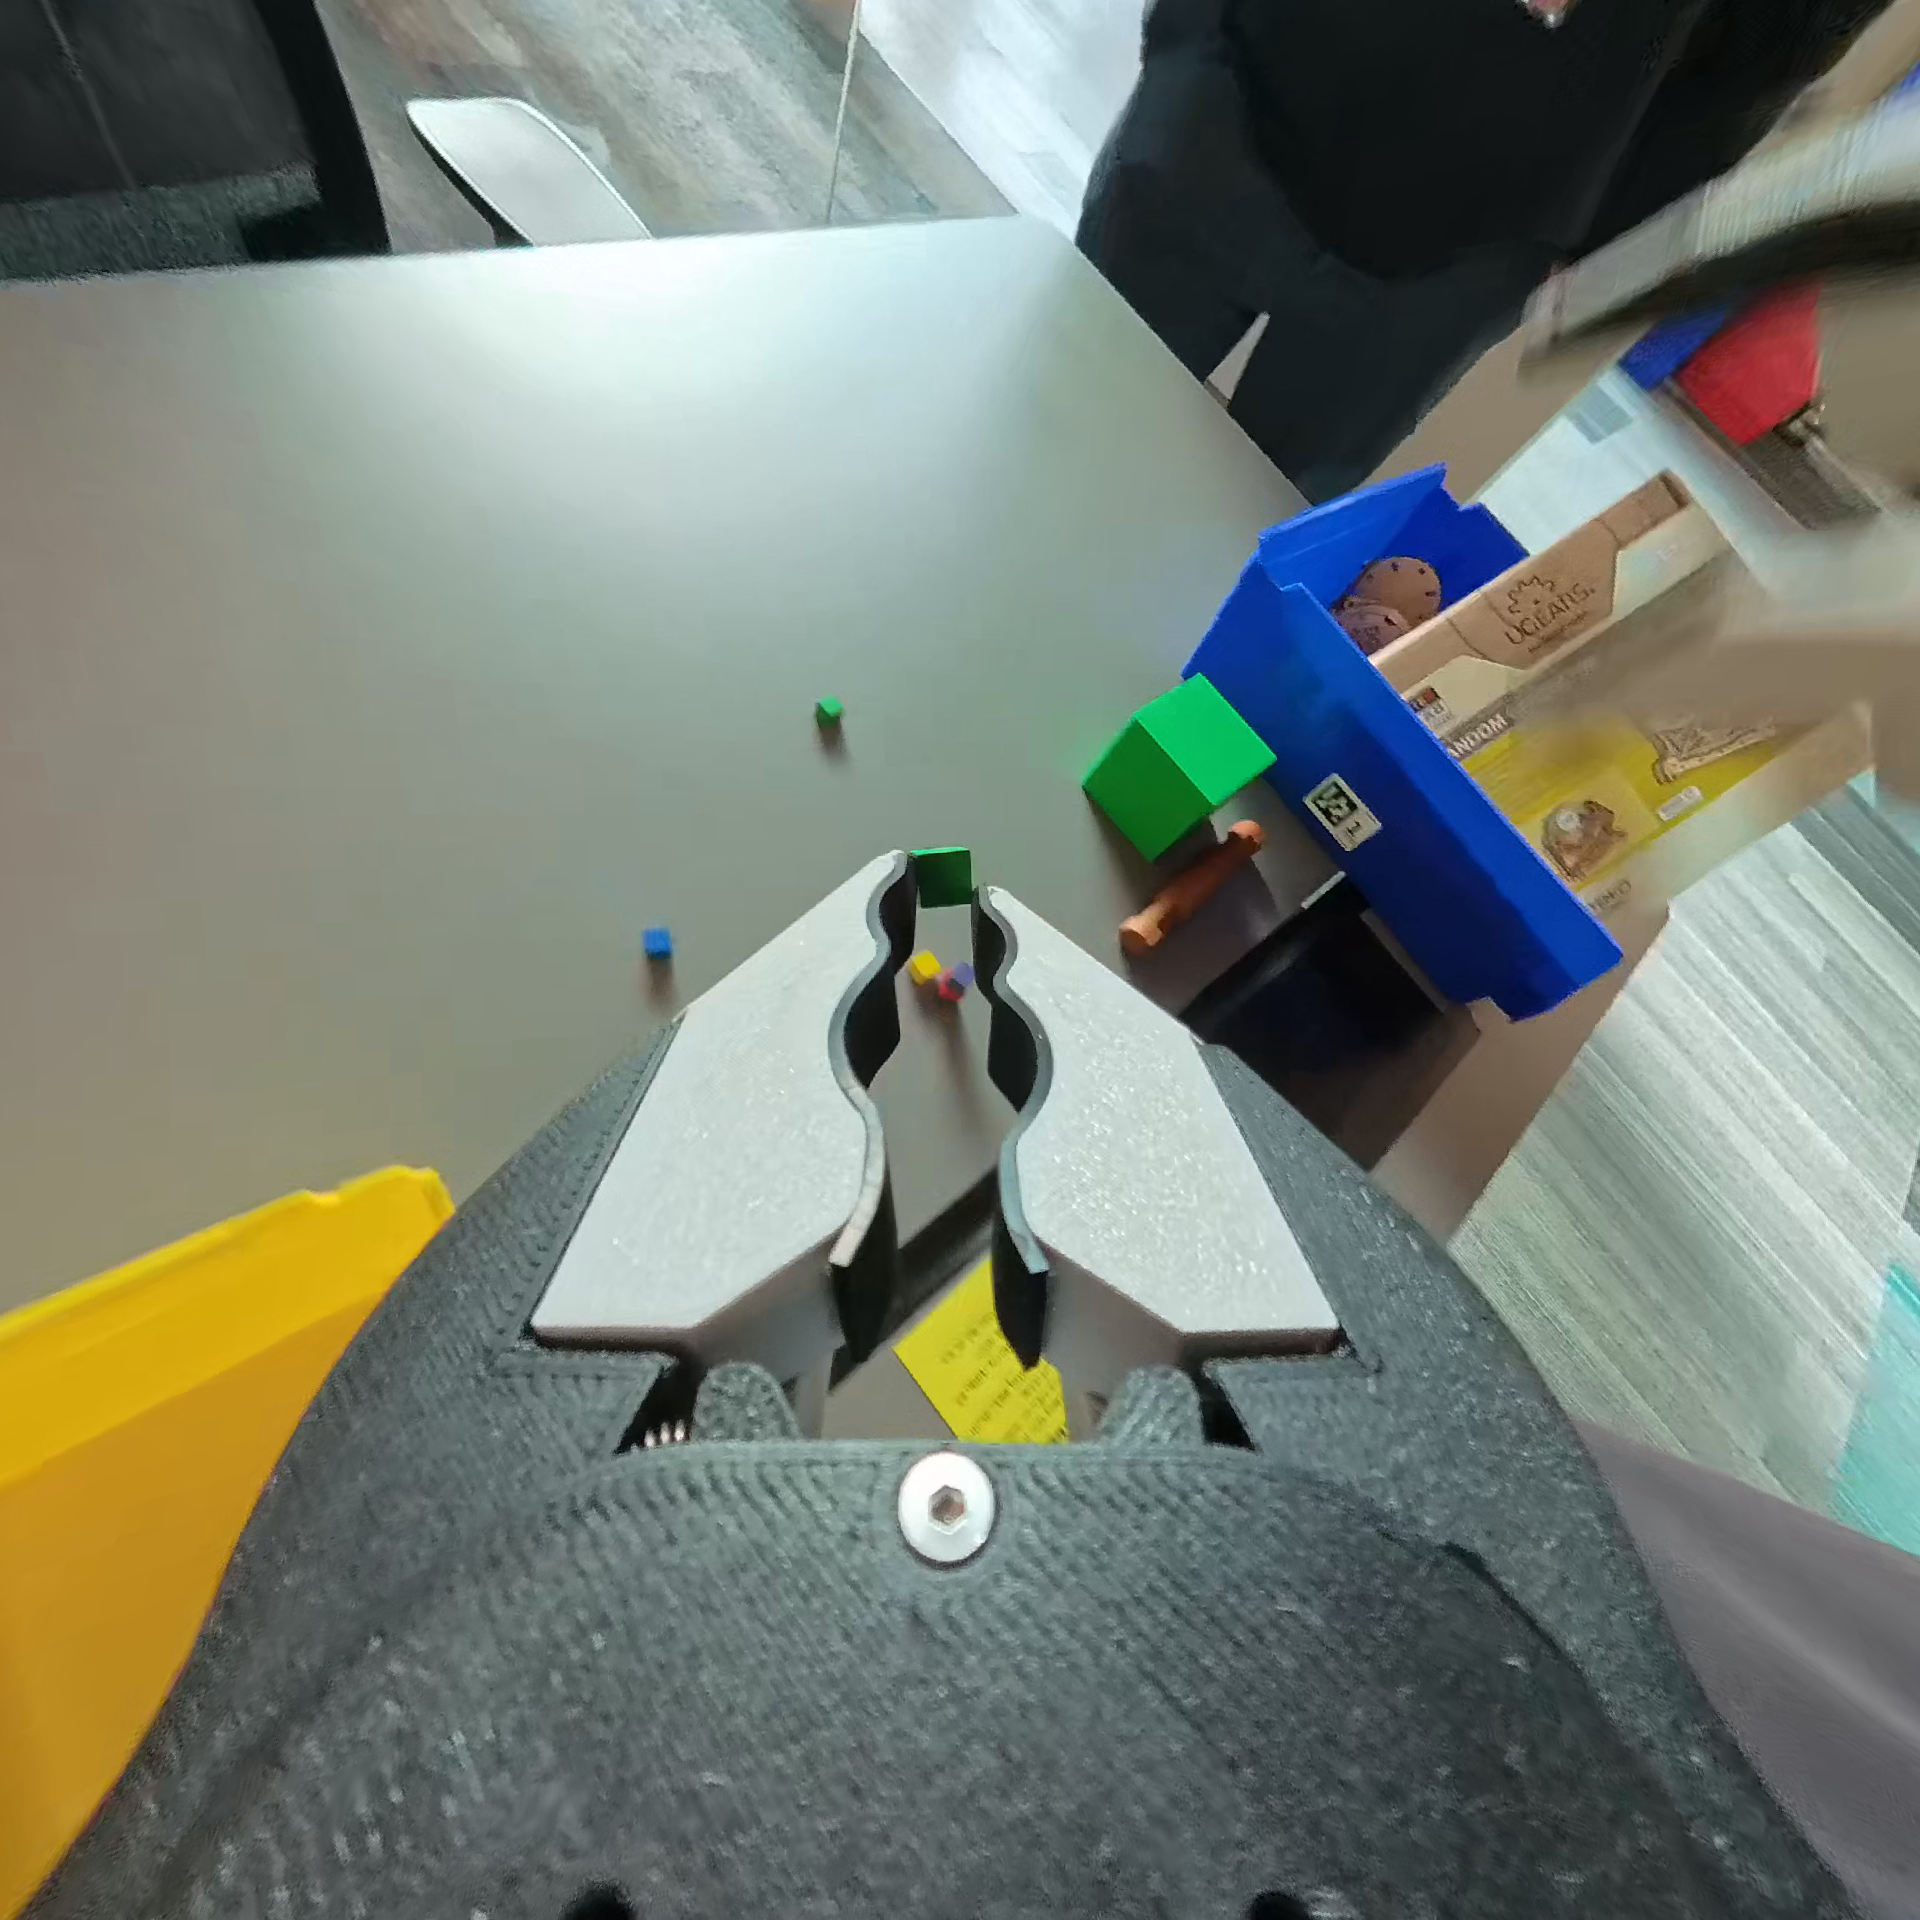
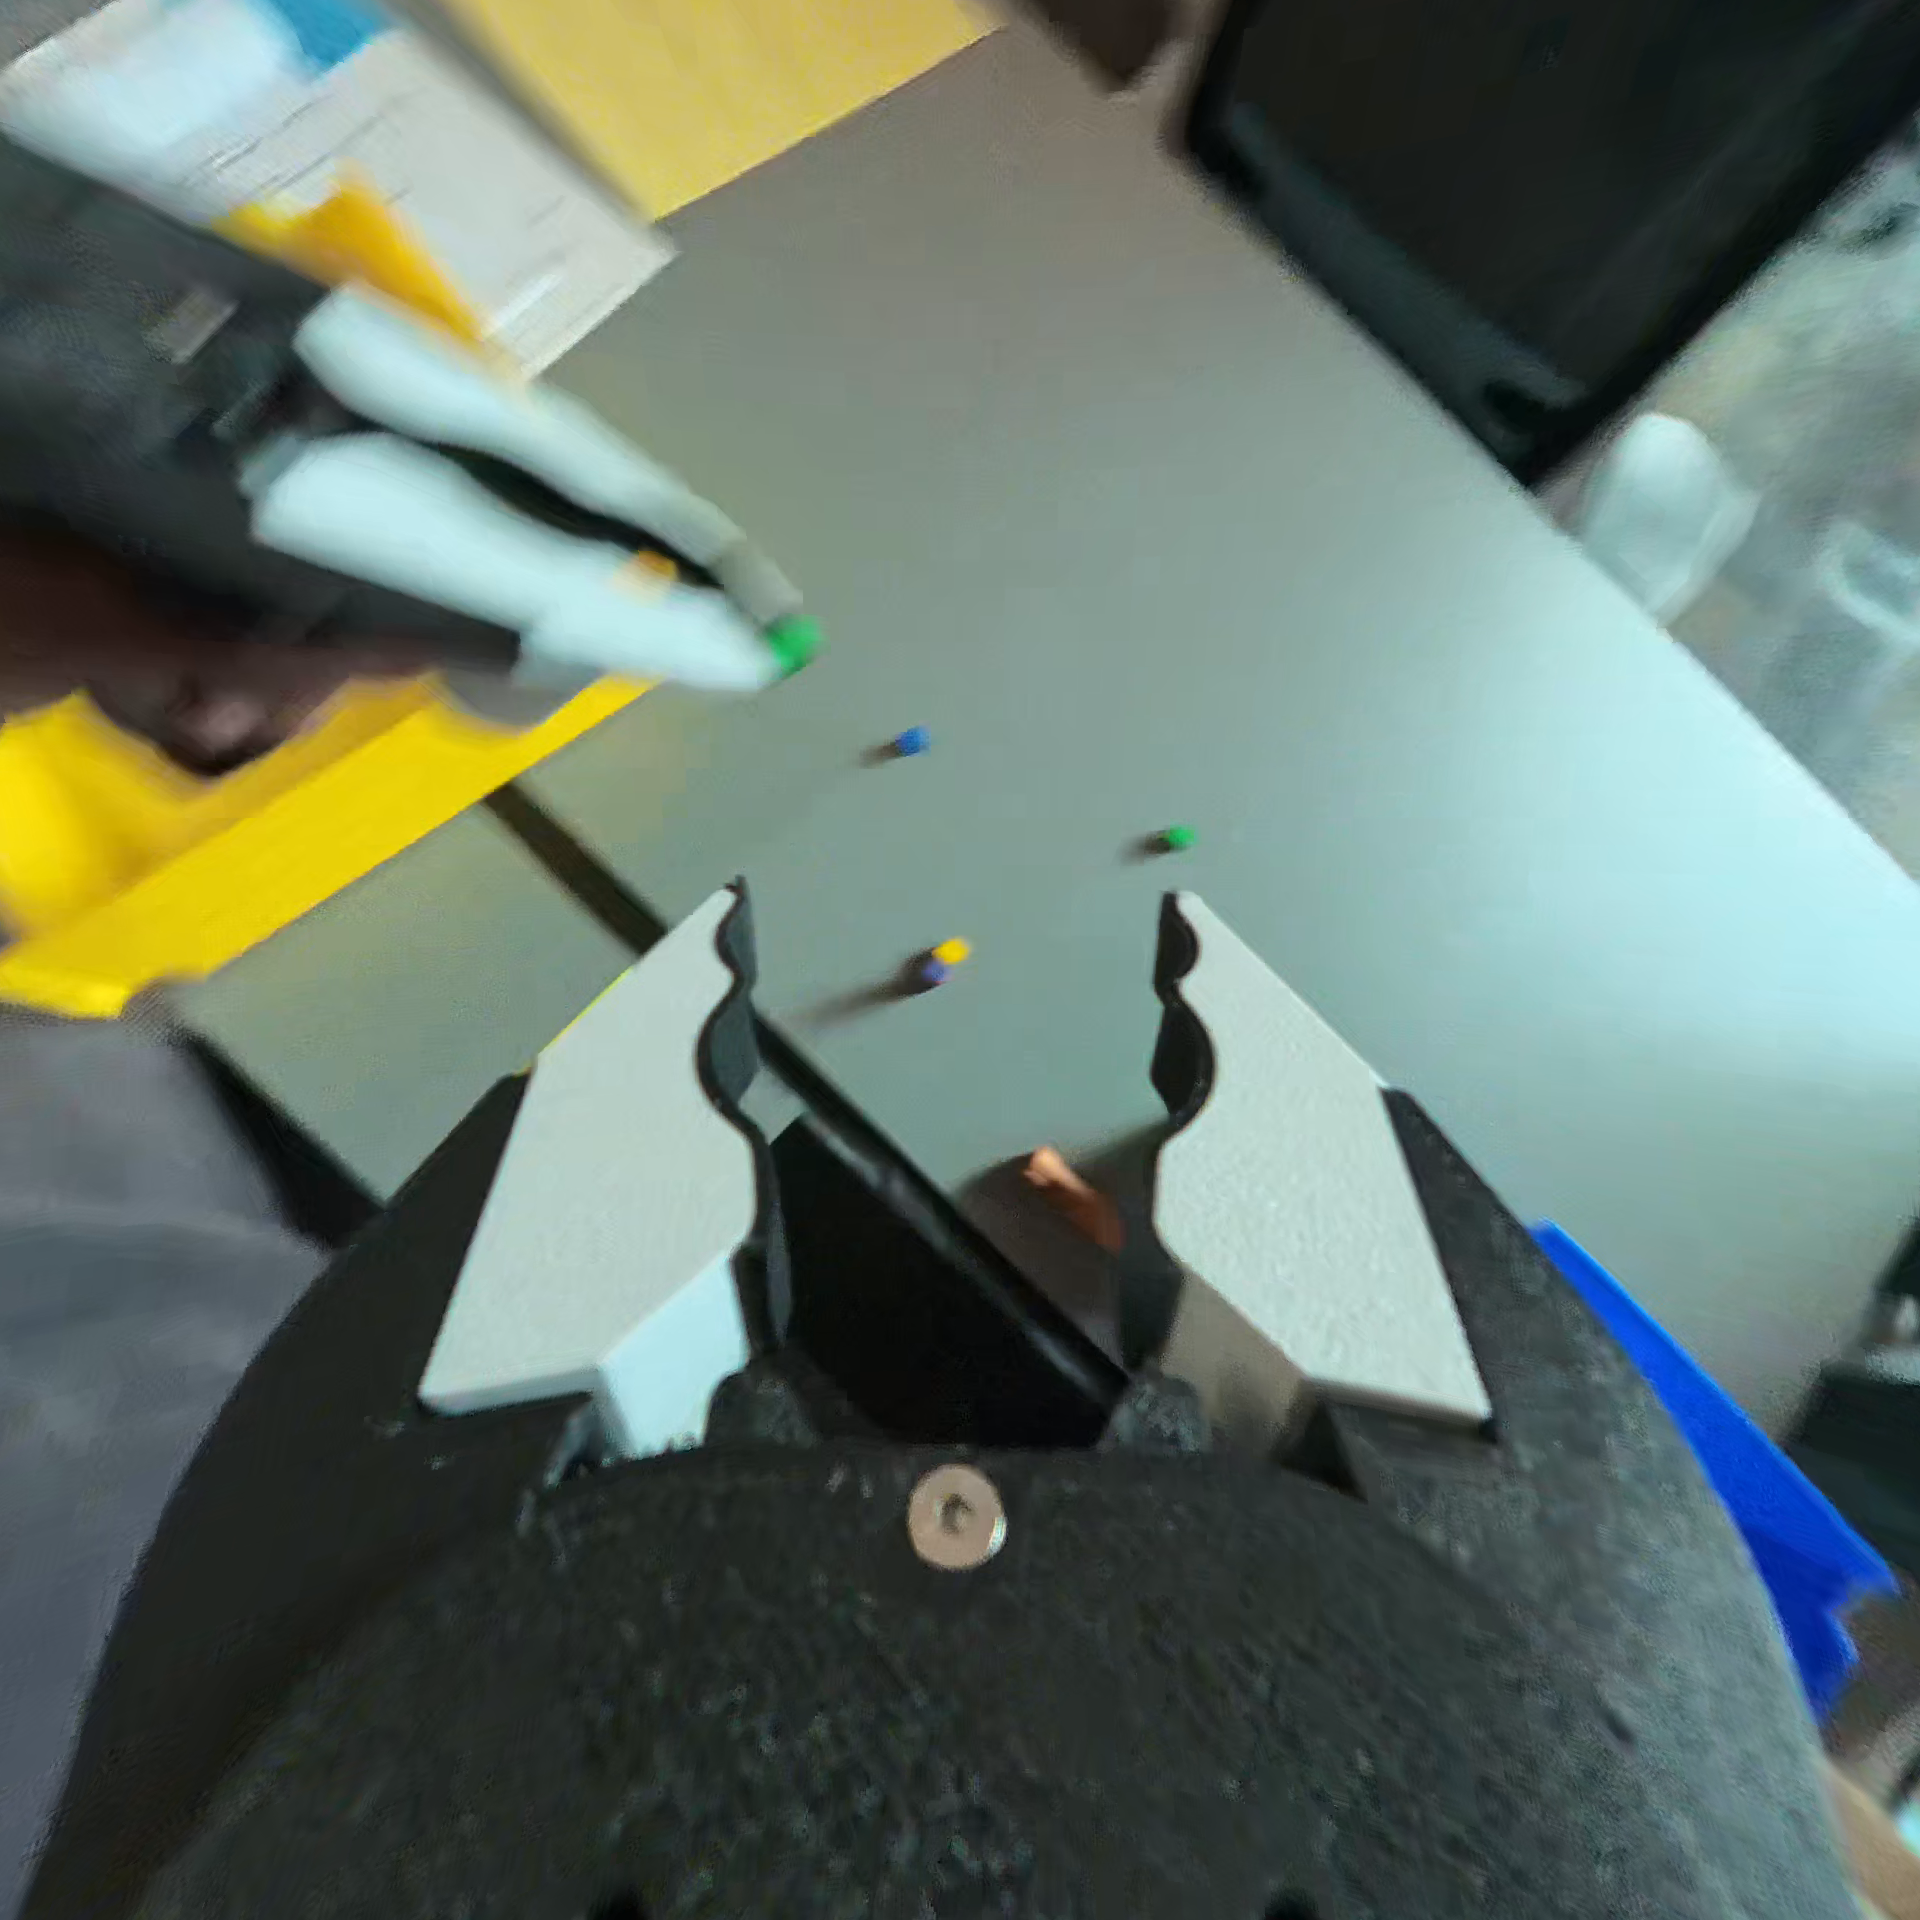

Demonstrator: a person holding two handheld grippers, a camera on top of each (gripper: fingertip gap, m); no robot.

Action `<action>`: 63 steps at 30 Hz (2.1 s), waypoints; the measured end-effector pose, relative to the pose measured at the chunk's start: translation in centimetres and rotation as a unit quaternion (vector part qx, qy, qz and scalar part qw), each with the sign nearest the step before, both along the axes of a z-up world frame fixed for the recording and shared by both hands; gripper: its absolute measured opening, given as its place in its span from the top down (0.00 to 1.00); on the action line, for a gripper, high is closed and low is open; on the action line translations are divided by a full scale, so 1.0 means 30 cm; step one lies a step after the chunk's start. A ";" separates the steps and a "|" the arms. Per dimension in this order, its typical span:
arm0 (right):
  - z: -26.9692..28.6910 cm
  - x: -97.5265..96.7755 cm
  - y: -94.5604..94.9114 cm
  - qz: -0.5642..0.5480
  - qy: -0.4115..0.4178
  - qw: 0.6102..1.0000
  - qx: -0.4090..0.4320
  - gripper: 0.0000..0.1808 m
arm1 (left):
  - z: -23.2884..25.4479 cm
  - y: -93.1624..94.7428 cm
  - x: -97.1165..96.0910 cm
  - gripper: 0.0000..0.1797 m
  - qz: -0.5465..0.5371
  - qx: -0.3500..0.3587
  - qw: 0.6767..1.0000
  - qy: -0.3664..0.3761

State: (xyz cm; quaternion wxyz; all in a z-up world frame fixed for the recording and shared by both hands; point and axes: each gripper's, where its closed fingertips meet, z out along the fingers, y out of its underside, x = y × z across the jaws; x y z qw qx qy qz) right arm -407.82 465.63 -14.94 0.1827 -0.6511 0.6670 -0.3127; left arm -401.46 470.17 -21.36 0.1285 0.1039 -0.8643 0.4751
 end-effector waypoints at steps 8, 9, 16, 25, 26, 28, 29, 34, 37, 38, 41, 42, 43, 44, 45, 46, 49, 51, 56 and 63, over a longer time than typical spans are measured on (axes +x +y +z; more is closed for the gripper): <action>-0.078 0.002 -0.010 -0.009 -0.128 0.988 -0.081 0.85 | 0.056 -0.116 0.025 0.97 -0.064 -0.010 0.998 -0.025; -0.114 -0.025 -0.050 -0.036 -0.114 0.992 -0.028 0.82 | 0.047 -0.115 0.004 0.97 -0.077 -0.004 0.996 -0.046; -0.336 -0.185 0.087 -0.022 -0.020 0.998 0.055 0.81 | -0.101 -0.062 -0.060 0.97 -0.052 0.051 0.997 0.021; -0.473 -0.221 0.205 -0.052 -0.010 0.985 0.166 0.78 | -0.353 -0.140 -0.193 0.97 -0.095 0.143 0.985 -0.006; -0.477 -0.226 0.201 -0.052 -0.009 0.985 0.165 0.79 | -0.379 -0.153 -0.204 0.97 -0.102 0.149 0.983 -0.009; -0.487 -0.238 0.194 -0.055 -0.010 0.984 0.172 0.79 | -0.431 -0.174 -0.214 0.96 -0.115 0.163 0.980 -0.027; -0.493 -0.246 0.191 -0.058 -0.010 0.983 0.176 0.79 | -0.456 -0.181 -0.216 0.96 -0.121 0.169 0.977 -0.040; -0.526 -0.292 0.152 -0.075 -0.011 0.977 0.197 0.79 | -0.556 -0.196 -0.207 0.96 -0.139 0.198 0.967 -0.086; -0.537 -0.308 0.129 -0.083 -0.014 0.972 0.217 0.79 | -0.570 -0.197 -0.206 0.96 -0.142 0.203 0.965 -0.087; -0.539 -0.310 0.124 -0.086 -0.015 0.970 0.227 0.79 | -0.572 -0.195 -0.209 0.96 -0.144 0.205 0.964 -0.085; -0.548 -0.313 0.116 -0.090 -0.017 0.961 0.260 0.79 | -0.572 -0.198 -0.213 0.96 -0.147 0.205 0.964 -0.083; -0.551 -0.312 0.115 -0.090 -0.017 0.958 0.271 0.79 | -0.574 -0.200 -0.213 0.96 -0.147 0.207 0.964 -0.082; -0.553 -0.310 0.114 -0.090 -0.017 0.956 0.280 0.79 | -0.575 -0.202 -0.214 0.96 -0.147 0.207 0.964 -0.081; -0.554 -0.309 0.112 -0.089 -0.017 0.954 0.285 0.79 | -0.578 -0.205 -0.214 0.96 -0.146 0.209 0.963 -0.081; -0.554 -0.307 0.109 -0.088 -0.017 0.954 0.287 0.79 | -0.582 -0.206 -0.213 0.96 -0.146 0.213 0.963 -0.081; -0.554 -0.306 0.106 -0.087 -0.017 0.954 0.285 0.80 | -0.586 -0.207 -0.213 0.96 -0.145 0.215 0.963 -0.079; -0.551 -0.301 0.100 -0.081 -0.015 0.957 0.278 0.80 | -0.589 -0.209 -0.210 0.96 -0.141 0.220 0.963 -0.072; -0.549 -0.298 0.097 -0.078 -0.015 0.958 0.274 0.80 | -0.583 -0.210 -0.215 0.94 -0.143 0.218 0.963 -0.063; -0.547 -0.294 0.093 -0.075 -0.014 0.960 0.268 0.80 | -0.570 -0.204 -0.207 0.92 -0.144 0.212 0.965 -0.062; -0.543 -0.290 0.091 -0.075 -0.013 0.962 0.262 0.80 | -0.564 -0.198 -0.140 0.88 -0.109 0.208 0.971 -0.043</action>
